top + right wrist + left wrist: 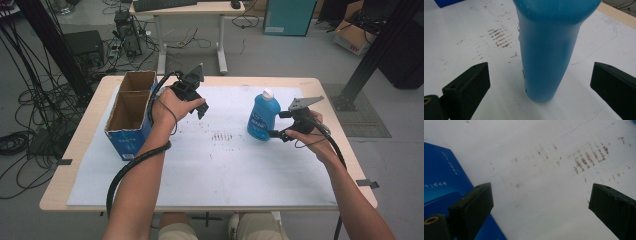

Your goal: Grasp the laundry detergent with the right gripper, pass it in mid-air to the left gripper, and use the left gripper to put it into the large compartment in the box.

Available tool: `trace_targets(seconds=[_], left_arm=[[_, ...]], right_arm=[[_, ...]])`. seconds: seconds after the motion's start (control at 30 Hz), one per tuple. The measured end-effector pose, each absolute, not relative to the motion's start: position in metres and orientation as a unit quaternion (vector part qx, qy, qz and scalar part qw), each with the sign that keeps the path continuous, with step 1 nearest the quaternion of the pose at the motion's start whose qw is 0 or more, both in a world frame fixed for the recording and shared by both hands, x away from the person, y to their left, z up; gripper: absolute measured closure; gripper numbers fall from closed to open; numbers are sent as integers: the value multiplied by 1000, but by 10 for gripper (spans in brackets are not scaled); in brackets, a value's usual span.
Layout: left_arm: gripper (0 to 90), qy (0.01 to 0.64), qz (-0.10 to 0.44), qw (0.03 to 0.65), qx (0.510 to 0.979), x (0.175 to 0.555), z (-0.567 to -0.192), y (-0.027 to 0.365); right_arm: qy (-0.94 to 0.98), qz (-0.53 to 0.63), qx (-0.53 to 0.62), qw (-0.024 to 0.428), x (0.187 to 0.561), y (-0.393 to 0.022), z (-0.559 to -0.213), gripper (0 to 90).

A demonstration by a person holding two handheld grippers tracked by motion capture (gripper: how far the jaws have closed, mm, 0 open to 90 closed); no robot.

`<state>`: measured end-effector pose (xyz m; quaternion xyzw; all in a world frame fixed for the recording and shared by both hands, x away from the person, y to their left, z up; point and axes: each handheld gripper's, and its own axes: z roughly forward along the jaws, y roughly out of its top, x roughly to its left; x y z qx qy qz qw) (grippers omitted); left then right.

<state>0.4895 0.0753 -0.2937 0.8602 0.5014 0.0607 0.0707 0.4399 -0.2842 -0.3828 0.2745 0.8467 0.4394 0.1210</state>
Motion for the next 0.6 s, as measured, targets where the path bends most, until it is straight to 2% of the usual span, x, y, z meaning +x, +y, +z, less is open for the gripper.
trace_targets(seconds=[0.6], left_arm=[[58, 499, 59, 68, 862, 491, -296, 71]], right_arm=[[838, 449, 280, 134, 443, -277, -392, 24]])
